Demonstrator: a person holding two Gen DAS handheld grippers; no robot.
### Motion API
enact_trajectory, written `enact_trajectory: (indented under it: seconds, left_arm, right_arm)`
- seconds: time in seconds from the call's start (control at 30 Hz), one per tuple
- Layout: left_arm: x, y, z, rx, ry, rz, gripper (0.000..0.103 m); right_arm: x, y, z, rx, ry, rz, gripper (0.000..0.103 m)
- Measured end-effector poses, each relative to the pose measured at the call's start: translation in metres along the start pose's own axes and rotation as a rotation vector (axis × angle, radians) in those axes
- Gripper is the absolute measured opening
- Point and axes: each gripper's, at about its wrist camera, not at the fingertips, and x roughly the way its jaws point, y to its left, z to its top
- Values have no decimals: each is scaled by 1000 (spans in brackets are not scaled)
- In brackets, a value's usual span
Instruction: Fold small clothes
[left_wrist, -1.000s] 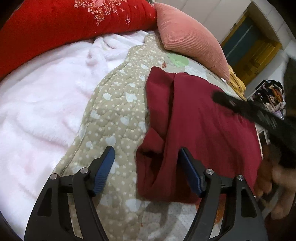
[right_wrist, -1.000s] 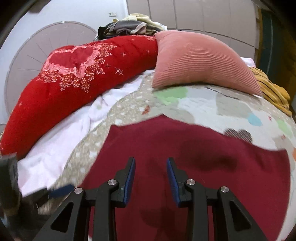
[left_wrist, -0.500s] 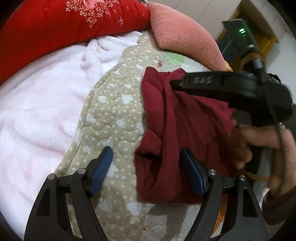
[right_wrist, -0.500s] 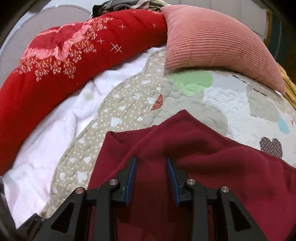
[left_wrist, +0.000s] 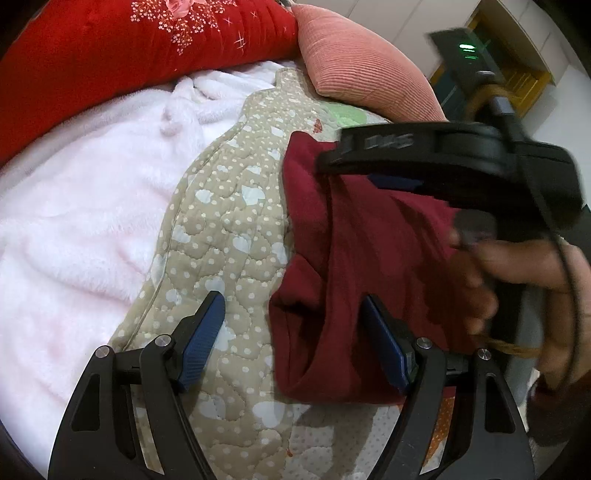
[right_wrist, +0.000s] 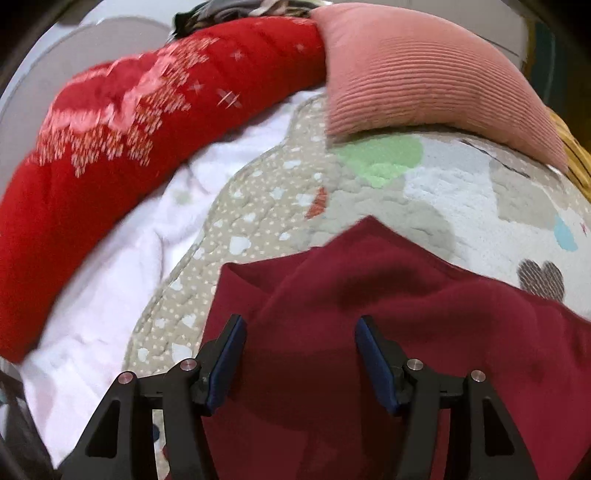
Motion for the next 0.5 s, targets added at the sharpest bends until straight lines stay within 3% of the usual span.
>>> enact_trajectory:
  seconds: [0.13,0.33,0.5]
  left_arm:
    - [0,3,2,-9,6,-22,77]
    - [-2,11,4,-58,6,-74,77]
    - [-2,12,5,-70,6,-90,77]
  right_arm:
    - [17,12,2,-69,21,-45,63]
    - [-12,-2,4,20,-18,59,62]
    - [-23,11,-4,-80,7,46,62]
